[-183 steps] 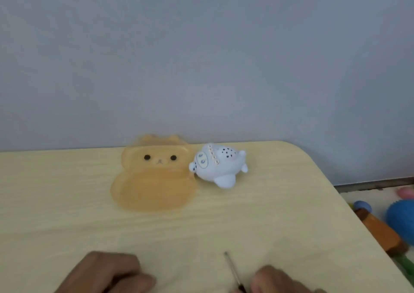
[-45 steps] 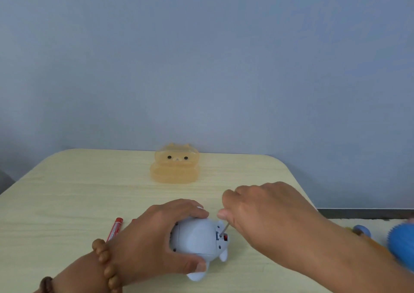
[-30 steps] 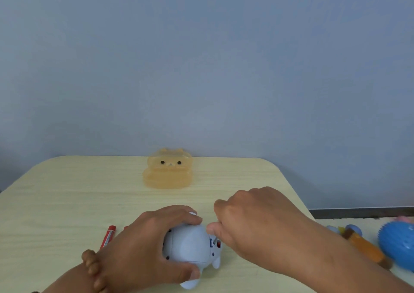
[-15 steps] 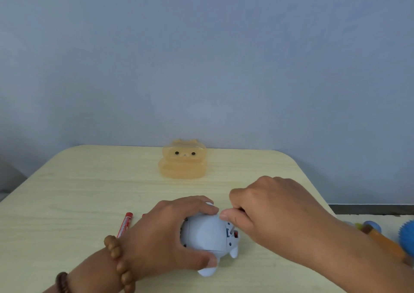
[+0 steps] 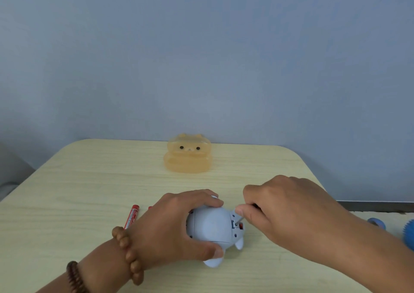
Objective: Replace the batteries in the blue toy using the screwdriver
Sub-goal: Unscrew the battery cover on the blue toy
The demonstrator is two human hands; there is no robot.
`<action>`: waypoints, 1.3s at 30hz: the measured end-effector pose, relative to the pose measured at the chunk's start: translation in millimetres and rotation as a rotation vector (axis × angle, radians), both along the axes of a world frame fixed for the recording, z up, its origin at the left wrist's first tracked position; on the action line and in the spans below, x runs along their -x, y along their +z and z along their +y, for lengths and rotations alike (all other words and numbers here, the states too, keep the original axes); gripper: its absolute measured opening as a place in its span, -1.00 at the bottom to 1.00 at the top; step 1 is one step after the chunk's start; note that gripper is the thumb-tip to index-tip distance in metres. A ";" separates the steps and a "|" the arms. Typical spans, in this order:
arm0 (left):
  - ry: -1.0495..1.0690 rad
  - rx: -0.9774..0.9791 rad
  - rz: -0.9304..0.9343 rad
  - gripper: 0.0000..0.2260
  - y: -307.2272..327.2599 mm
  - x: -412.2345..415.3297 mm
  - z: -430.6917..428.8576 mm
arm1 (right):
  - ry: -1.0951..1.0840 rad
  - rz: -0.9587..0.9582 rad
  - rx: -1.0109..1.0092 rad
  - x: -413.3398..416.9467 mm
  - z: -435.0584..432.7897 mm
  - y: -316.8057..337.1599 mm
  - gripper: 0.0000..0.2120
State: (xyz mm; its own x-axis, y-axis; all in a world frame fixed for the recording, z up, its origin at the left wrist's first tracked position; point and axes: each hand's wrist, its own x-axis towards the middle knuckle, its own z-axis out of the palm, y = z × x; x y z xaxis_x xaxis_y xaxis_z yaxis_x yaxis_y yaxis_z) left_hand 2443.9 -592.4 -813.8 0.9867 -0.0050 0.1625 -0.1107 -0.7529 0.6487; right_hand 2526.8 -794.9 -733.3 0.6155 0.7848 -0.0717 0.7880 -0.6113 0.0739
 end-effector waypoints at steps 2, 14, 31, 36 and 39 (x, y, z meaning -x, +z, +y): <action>0.005 -0.009 -0.006 -0.38 -0.4 0.3 0.0 | 0.002 0.000 0.001 1.1 0.1 0.0 -0.58; 0.000 -0.022 0.004 -0.36 -1.2 -1.2 -0.7 | 0.022 -0.067 0.064 0.6 3.6 1.8 -0.57; 0.015 -0.055 -0.004 -0.36 -1.9 0.2 0.1 | 0.031 -0.033 0.047 6.4 0.2 2.3 -0.74; 0.019 -0.046 -0.001 -0.36 -0.9 1.1 0.7 | 0.010 0.021 0.032 7.4 -1.3 3.0 -0.72; 0.019 -0.046 0.008 -0.35 -1.3 1.1 0.8 | 0.018 0.080 -0.001 7.8 -5.5 4.5 -0.93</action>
State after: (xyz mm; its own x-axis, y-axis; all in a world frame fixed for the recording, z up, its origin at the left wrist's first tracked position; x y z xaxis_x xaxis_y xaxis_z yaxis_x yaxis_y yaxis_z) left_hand 2442.8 -591.7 -815.1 0.9879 0.0067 0.1550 -0.0911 -0.7837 0.6145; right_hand 2519.0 -800.4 -728.8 0.5936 0.7959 -0.1190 0.8023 -0.5968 0.0100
